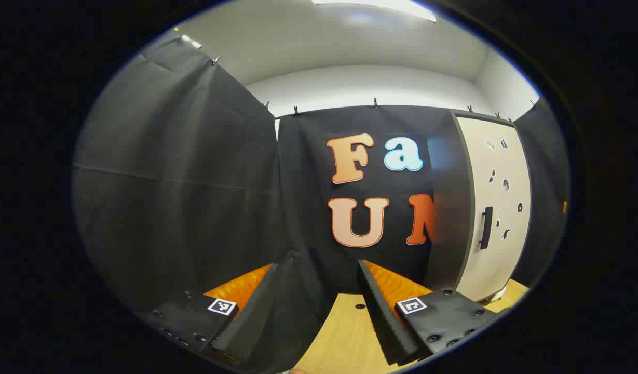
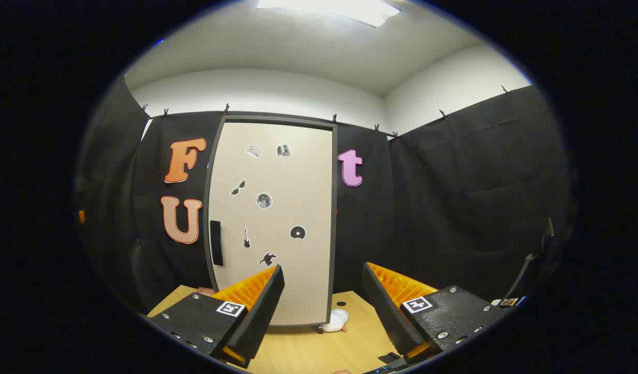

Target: Open the cabinet door with the right hand, grasp the bottle in the cabinet with the left hand and place it on the coaster, then close the cabinet door with the right hand.

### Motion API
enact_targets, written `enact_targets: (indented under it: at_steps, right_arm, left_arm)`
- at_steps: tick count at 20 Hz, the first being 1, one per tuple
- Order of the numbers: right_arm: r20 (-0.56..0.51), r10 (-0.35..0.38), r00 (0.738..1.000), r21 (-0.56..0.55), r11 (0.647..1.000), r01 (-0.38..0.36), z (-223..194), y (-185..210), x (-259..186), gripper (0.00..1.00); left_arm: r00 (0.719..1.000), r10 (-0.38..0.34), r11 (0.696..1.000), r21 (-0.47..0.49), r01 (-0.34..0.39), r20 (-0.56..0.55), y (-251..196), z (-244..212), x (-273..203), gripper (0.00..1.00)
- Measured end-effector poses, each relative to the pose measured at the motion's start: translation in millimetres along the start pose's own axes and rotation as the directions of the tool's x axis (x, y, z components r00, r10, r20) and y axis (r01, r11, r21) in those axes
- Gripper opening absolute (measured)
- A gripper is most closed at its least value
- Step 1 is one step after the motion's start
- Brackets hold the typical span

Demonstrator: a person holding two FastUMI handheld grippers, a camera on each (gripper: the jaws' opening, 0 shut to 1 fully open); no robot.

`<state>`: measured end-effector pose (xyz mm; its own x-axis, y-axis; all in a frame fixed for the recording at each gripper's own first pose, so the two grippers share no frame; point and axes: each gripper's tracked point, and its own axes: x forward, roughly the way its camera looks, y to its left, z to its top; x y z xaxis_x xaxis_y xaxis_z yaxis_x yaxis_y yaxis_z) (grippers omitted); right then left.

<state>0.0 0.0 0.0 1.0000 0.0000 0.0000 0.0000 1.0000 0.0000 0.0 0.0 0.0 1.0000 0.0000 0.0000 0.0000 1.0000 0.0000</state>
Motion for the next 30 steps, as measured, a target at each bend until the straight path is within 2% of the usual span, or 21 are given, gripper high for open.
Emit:
enact_targets:
  at_steps: [1, 4, 5, 18, 19, 20, 23, 25, 26, 30]
  right_arm:
    - [0.0, -0.007, 1.0, 0.001, 1.0, 0.007, 1.4, -2.7, -1.9, 0.94]
    - [0.006, -0.02, 1.0, 0.005, 1.0, 0.02, 6.0, -5.9, -5.4, 0.94]
    - [0.005, -0.023, 1.0, 0.006, 1.0, 0.023, 5.8, -6.5, -6.7, 0.94]
    - [-0.007, -0.05, 0.999, -0.055, 0.997, 0.049, 3.9, 2.9, -3.7, 0.94]
    - [-0.01, -0.043, 0.999, -0.059, 0.997, 0.043, 2.7, 6.9, -2.3, 0.94]
    - [-0.013, -0.034, 0.999, -0.062, 0.998, 0.033, 2.2, 12.0, -0.1, 0.94]
    - [-0.02, -0.005, 1.0, -0.062, 0.998, 0.004, 0.8, 26.7, 3.8, 0.94]
    - [-0.024, 0.02, 0.999, -0.059, 0.998, -0.022, -1.4, 38.6, 9.7, 0.94]
    - [-0.027, 0.032, 0.999, -0.06, 0.998, -0.034, -2.6, 43.3, 13.5, 0.95]
    - [-0.037, 0.089, 0.995, -0.046, 0.995, -0.091, -8.2, 76.4, 31.5, 0.94]
  left_arm:
    - [1.0, 0.001, 1.0, 0.007, -0.001, 0.007, 0.6, 2.4, 0.4, 0.94]
    - [1.0, 0.001, 1.0, 0.025, -0.002, 0.021, -0.3, 8.3, 0.4, 0.94]
    - [1.0, -0.003, 1.0, 0.027, 0.002, 0.021, -1.1, 9.3, 0.6, 0.96]
    - [1.0, 0.007, 0.999, 0.041, -0.007, 0.003, 5.5, 4.1, 3.5, 0.94]
    - [1.0, 0.005, 0.999, 0.041, -0.005, 0.002, 4.6, 3.7, 3.5, 0.96]
    - [1.0, 0.004, 0.999, 0.042, -0.004, 0.003, 3.9, 3.6, 3.0, 0.94]
    - [1.0, 0.003, 0.999, 0.039, -0.003, 0.003, 2.4, 3.3, 4.2, 0.96]
    - [1.0, 0.001, 0.999, 0.037, -0.001, 0.0, 2.3, 2.1, 3.3, 0.94]
    - [1.0, 0.001, 0.999, 0.04, -0.001, 0.001, 3.0, 1.9, 2.0, 0.96]
    - [1.0, 0.008, 0.999, 0.045, -0.008, -0.001, 3.1, 1.7, 2.3, 0.96]
